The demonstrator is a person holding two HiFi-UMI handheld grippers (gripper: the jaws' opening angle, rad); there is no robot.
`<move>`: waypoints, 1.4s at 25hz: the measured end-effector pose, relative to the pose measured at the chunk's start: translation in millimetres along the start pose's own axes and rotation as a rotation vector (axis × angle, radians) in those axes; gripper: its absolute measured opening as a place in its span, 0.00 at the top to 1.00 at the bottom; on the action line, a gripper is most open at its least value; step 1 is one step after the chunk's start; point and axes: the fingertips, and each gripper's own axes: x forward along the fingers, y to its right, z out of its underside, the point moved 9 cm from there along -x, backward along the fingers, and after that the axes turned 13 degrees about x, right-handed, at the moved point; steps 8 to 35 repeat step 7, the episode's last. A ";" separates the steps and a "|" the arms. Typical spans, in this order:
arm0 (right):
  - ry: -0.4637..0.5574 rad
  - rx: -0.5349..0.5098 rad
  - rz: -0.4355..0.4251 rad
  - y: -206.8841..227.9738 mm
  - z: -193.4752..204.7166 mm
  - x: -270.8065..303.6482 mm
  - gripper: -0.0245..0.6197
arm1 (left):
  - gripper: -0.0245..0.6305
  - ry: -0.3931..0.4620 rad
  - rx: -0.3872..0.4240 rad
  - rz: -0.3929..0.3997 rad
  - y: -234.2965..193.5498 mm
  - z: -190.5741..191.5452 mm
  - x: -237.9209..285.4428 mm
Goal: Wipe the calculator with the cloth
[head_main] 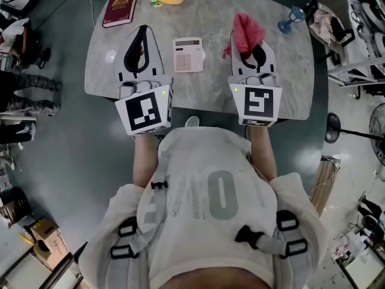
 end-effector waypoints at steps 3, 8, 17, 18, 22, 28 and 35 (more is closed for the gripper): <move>-0.009 0.006 0.002 -0.6 2.4 0.5 0.88 | 0.93 -0.008 -0.004 0.000 -2.0 3.3 0.7; -0.018 0.005 0.007 0.1 4.7 0.7 0.88 | 0.93 -0.007 -0.009 0.004 -3.0 6.1 3.4; -0.018 0.005 0.007 0.1 4.7 0.7 0.88 | 0.93 -0.007 -0.009 0.004 -3.0 6.1 3.4; -0.018 0.005 0.007 0.1 4.7 0.7 0.88 | 0.93 -0.007 -0.009 0.004 -3.0 6.1 3.4; -0.018 0.005 0.007 0.1 4.7 0.7 0.88 | 0.93 -0.007 -0.009 0.004 -3.0 6.1 3.4; -0.018 0.005 0.007 0.1 4.7 0.7 0.88 | 0.93 -0.007 -0.009 0.004 -3.0 6.1 3.4; -0.018 0.005 0.007 0.1 4.7 0.7 0.88 | 0.93 -0.007 -0.009 0.004 -3.0 6.1 3.4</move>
